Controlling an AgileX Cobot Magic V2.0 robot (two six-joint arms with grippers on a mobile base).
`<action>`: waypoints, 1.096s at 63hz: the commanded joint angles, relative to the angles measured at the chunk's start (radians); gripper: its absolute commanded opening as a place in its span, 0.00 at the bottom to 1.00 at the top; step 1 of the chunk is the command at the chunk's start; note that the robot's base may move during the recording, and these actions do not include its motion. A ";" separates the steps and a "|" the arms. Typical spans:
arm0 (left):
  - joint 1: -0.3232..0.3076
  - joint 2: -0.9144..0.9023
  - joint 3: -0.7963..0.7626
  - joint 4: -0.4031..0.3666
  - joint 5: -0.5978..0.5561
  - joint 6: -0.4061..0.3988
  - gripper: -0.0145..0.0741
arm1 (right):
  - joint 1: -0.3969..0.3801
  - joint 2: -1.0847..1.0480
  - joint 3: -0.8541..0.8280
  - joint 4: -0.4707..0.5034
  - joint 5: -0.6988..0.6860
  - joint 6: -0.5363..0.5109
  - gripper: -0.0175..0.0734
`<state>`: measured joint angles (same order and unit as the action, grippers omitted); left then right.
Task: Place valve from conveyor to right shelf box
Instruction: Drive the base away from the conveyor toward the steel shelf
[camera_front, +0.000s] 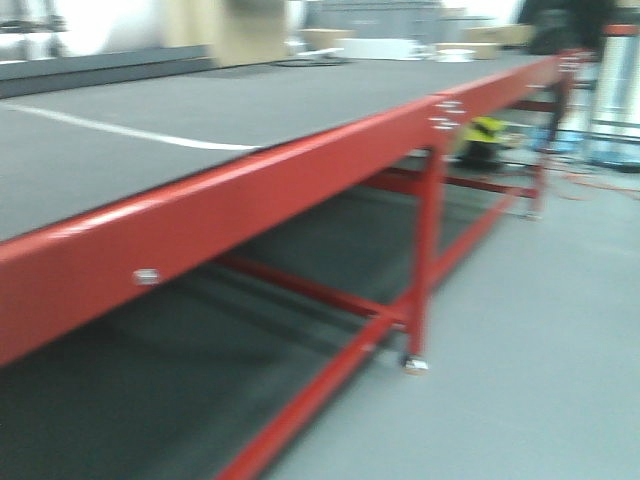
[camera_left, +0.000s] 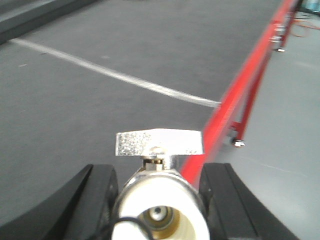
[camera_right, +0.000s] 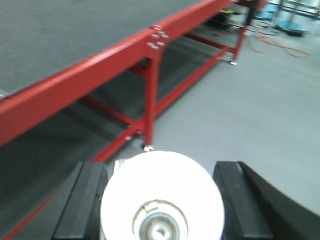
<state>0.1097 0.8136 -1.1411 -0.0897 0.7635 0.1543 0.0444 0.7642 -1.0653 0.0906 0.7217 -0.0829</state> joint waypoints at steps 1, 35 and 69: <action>-0.005 -0.011 -0.015 -0.013 -0.056 -0.007 0.04 | -0.001 -0.007 -0.016 -0.007 -0.074 -0.005 0.02; -0.005 -0.011 -0.015 -0.013 -0.056 -0.007 0.04 | -0.001 -0.007 -0.016 -0.007 -0.074 -0.005 0.02; -0.005 -0.011 -0.015 -0.013 -0.056 -0.007 0.04 | -0.001 -0.007 -0.016 -0.007 -0.074 -0.005 0.02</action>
<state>0.1097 0.8136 -1.1411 -0.0913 0.7635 0.1543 0.0444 0.7642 -1.0653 0.0906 0.7217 -0.0829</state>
